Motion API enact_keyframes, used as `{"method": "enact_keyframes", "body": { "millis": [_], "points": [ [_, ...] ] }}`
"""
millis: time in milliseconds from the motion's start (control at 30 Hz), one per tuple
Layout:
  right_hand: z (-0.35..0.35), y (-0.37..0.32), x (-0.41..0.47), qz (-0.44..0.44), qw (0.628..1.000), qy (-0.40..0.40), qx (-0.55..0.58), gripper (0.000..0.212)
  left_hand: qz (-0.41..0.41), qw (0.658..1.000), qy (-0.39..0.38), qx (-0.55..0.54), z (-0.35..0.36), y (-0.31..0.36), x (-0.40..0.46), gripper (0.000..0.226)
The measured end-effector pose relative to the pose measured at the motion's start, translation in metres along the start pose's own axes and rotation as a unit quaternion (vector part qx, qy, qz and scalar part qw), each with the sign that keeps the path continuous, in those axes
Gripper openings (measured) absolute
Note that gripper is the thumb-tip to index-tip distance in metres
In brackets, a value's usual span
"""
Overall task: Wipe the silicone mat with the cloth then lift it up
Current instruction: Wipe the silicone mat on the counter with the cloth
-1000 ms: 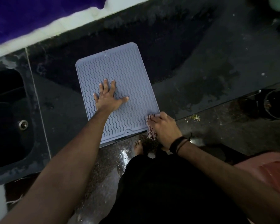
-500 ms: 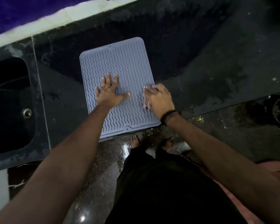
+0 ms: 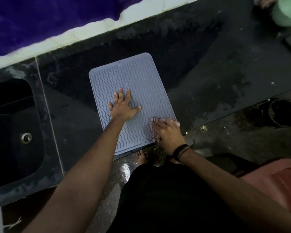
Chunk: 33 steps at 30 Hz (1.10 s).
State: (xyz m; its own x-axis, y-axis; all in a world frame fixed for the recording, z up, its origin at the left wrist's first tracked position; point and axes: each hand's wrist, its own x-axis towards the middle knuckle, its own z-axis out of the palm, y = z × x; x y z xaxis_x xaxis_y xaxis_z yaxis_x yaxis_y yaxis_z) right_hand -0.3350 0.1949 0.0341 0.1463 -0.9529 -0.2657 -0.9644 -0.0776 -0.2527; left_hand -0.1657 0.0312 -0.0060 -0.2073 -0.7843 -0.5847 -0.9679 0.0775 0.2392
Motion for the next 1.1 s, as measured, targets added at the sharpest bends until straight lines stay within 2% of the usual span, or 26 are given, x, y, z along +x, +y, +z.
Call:
{"method": "enact_keyframes", "body": {
  "millis": [100,200,267,333,433,533,700,833,933,1000,1100],
  "points": [
    [0.007,0.008,-0.019,0.024,1.0,0.015,0.0,0.042,0.005,1.0,0.006,-0.002,0.001,0.0,-0.002,0.096],
    [0.004,0.009,-0.028,0.044,0.999,-0.005,-0.027,0.04,0.018,1.0,0.008,-0.01,0.001,0.0,-0.005,0.093],
    [-0.002,0.002,-0.021,0.06,0.997,0.02,-0.039,0.033,0.023,1.0,0.01,-0.008,0.0,-0.001,-0.006,0.092],
    [-0.008,-0.013,-0.004,0.066,0.996,0.053,-0.021,0.039,0.026,1.0,0.008,-0.012,0.0,-0.002,-0.006,0.091],
    [-0.007,-0.048,0.035,0.023,0.998,0.061,0.012,0.055,0.026,0.999,0.01,-0.021,0.0,-0.002,-0.006,0.09],
    [0.002,-0.074,0.06,-0.043,0.998,0.042,-0.001,0.044,0.028,0.999,0.017,-0.03,0.002,-0.004,-0.004,0.09],
    [0.007,-0.033,0.041,-0.022,0.998,0.055,-0.021,0.046,0.028,0.999,0.024,-0.035,0.006,-0.007,0.001,0.092],
    [-0.002,-0.001,0.033,0.01,0.995,0.081,-0.051,0.039,0.032,0.998,0.028,-0.036,0.009,-0.009,0.004,0.094],
    [-0.009,0.016,0.035,0.043,0.995,0.055,-0.065,0.042,0.032,0.998,0.023,-0.039,0.012,-0.01,0.005,0.094],
    [-0.017,0.026,0.044,0.074,0.994,0.05,-0.056,0.043,0.033,0.998,0.025,-0.039,0.012,-0.011,0.006,0.093],
    [-0.029,0.025,0.076,0.087,0.991,0.098,-0.008,0.046,0.038,0.998,0.035,-0.044,0.015,-0.011,0.005,0.091]
  ]
}}
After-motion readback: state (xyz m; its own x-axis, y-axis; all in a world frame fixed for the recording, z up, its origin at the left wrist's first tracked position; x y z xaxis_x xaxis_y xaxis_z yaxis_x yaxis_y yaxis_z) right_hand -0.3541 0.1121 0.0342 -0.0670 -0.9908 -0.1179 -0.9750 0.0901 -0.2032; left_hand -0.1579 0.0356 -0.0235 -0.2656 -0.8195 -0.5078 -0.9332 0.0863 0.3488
